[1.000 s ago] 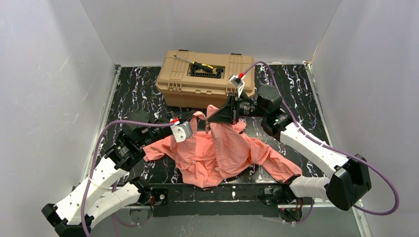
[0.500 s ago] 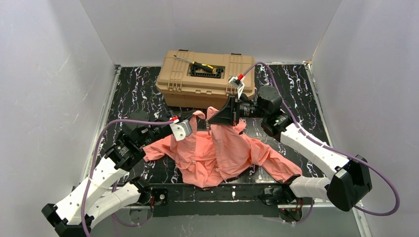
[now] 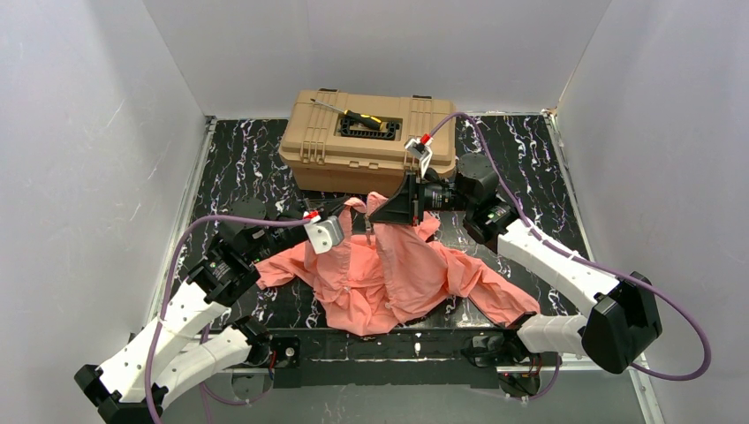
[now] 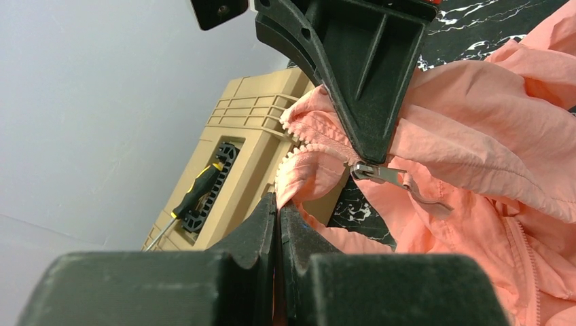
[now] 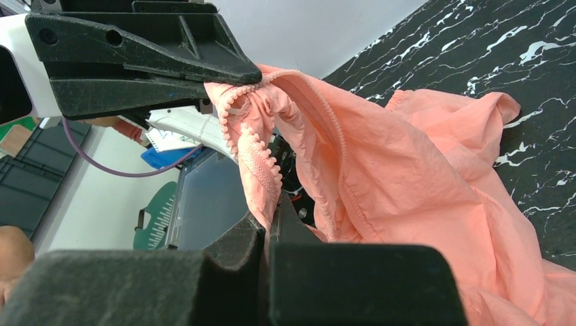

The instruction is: Zip up the jacket

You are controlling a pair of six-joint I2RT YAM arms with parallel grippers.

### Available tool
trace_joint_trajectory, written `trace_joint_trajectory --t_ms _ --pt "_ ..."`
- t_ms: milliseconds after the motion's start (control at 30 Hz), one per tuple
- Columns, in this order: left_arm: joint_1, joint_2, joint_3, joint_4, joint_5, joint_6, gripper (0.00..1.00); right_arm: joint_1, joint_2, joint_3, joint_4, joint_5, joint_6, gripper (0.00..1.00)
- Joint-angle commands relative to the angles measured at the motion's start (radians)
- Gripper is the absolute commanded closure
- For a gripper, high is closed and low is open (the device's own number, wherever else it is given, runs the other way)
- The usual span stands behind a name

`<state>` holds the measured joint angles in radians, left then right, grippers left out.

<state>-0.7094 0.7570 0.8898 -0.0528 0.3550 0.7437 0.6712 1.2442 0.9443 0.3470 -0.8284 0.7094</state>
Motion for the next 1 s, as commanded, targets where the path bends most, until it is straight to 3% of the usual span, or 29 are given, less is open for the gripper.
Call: trace_joint_trajectory --t_ms 0,967 --pt "-0.003 -0.021 -0.015 0.013 0.008 0.017 1.0 0.006 -0.022 0.033 0.063 0.035 0.006 0.99" --pt "-0.003 -0.03 -0.024 0.008 0.016 0.033 1.0 0.001 -0.046 0.007 0.112 0.064 0.045 0.99"
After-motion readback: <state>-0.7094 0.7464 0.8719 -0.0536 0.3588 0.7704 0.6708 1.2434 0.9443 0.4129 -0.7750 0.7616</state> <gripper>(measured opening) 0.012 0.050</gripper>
